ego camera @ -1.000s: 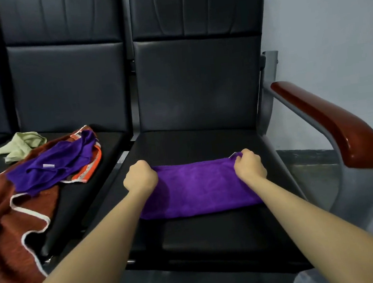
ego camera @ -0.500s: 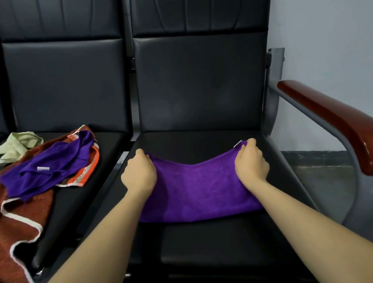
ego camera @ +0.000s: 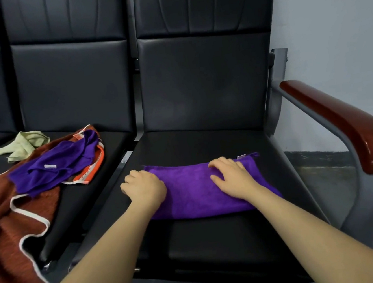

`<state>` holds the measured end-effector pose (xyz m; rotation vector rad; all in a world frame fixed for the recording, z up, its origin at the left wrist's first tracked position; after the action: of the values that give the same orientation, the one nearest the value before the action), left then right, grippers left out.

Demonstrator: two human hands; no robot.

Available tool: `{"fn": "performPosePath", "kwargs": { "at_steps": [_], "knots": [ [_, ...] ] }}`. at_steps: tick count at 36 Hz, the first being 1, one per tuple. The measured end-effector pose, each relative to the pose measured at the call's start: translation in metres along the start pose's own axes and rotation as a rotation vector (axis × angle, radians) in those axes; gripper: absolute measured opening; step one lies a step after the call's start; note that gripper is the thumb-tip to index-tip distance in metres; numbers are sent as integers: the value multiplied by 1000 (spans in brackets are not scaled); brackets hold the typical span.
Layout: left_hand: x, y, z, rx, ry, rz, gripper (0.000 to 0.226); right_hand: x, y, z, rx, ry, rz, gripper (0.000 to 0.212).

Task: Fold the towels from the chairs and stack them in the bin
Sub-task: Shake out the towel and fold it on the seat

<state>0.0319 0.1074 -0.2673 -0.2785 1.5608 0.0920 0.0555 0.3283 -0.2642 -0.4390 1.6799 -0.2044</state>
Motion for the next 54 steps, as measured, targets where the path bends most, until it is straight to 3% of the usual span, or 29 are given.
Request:
{"fn": "performPosePath", "kwargs": {
  "at_steps": [7,14,20,25,27,31,34,39,43,49,51,54],
  "knots": [
    [3,-4,8,15,-19,117,32,17,13,12,111,-274,179,61],
    [-14,1,10,123,177,91,16,23,6,11,118,-310,238,65],
    [-46,6,10,208,332,126,15,38,-15,0,131,-294,192,66],
    [-59,4,5,178,123,621,29,48,-34,-6,118,-272,142,68],
    [-65,8,8,204,93,701,27,46,-39,-6,107,-246,87,66],
    [-75,21,23,277,94,647,28,23,-35,-3,99,-46,-126,47],
    [-82,34,34,318,111,580,27,8,-24,6,122,50,-148,35],
    [-88,68,51,351,76,624,24,-17,8,27,222,107,-106,28],
    [-82,95,59,336,39,717,19,-31,34,39,343,121,-221,24],
    [-61,140,70,414,-272,805,32,-41,54,48,463,104,-323,40],
    [-58,137,66,382,-230,765,35,-37,54,47,481,70,-282,45],
    [-61,120,58,324,-22,573,28,-31,54,45,492,45,-160,44]
  ]
}}
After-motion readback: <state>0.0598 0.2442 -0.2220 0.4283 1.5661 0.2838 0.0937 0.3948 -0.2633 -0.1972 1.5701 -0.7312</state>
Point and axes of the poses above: each hand's wrist, its own z-axis away from the middle knuckle, its own x-axis out of the palm, y = z × x, the point moved 7 cm from there along -z, towards the middle knuckle, and after that the axes turned 6 degrees about -z, right-handed, at the moved point
